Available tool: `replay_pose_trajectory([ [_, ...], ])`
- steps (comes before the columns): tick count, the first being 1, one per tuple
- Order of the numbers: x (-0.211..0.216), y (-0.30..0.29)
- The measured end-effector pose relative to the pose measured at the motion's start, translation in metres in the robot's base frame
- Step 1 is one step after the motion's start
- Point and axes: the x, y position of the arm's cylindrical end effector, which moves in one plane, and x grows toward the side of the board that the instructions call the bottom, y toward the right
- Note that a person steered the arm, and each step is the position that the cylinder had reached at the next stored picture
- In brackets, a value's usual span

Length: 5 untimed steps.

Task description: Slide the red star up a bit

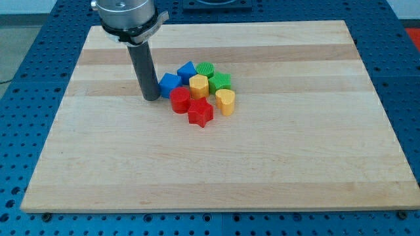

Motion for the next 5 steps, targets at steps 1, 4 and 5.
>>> replay_pose_trajectory([
  [1,-0.002,0.002],
  [4,0.005,0.007],
  [5,0.031,0.004],
])
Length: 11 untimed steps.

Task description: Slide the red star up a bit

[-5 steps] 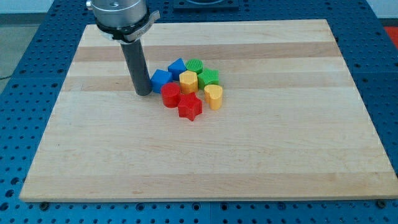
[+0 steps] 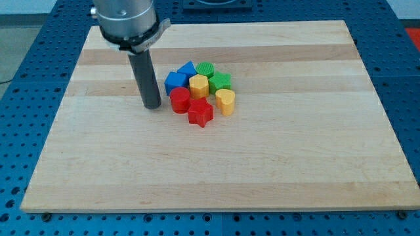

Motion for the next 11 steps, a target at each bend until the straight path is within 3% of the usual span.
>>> replay_pose_trajectory([
  [1,0.024,0.018],
  [4,0.029,0.041],
  [6,0.069,0.086],
  [8,0.042,0.099],
  [10,0.050,0.102],
  [11,0.050,0.151],
])
